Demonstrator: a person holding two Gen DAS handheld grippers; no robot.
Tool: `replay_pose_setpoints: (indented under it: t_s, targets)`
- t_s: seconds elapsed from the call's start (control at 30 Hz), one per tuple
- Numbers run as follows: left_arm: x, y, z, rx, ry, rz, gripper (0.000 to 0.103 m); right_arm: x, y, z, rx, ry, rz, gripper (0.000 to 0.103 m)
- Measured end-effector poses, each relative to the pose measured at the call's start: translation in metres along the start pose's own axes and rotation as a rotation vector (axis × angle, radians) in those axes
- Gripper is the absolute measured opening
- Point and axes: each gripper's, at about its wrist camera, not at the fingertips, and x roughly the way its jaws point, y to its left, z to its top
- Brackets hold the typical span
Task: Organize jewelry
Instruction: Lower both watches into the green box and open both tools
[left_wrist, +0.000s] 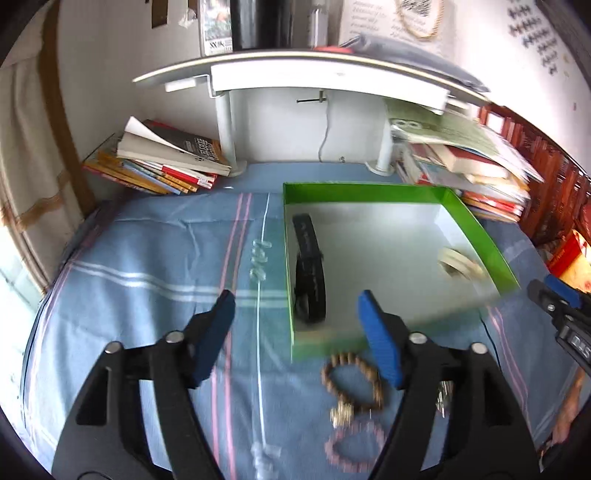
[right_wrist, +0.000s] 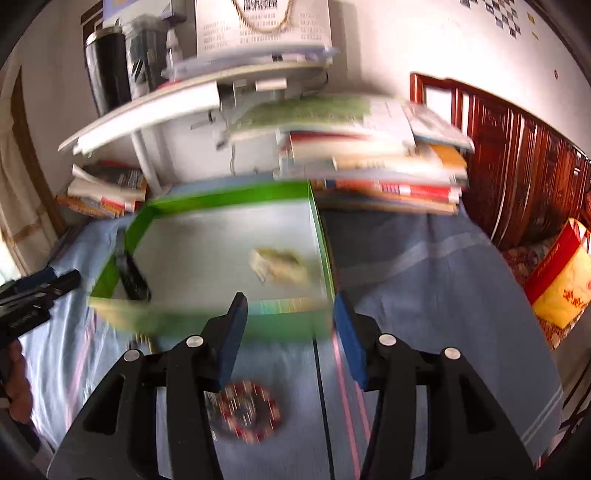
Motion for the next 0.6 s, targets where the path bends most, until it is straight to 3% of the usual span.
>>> replay_pose_setpoints:
  t_s: [0.1, 0.33, 0.6]
  targets:
    - [-0.011, -0.001, -0.027, 0.024, 0.020, -0.013, 0.074, 0.008, 0.003, -0.027, -0.051, 0.073, 0.009, 0.048]
    - [0.008, -0.009, -0.080, 0.074, 0.163, -0.033, 0.074, 0.037, 0.002, -0.058, -0.076, 0.193, 0.013, 0.032]
    - [0.019, -0.017, -0.094, 0.091, 0.213, -0.046, 0.074, 0.054, 0.021, -0.074, -0.126, 0.246, 0.026, 0.032]
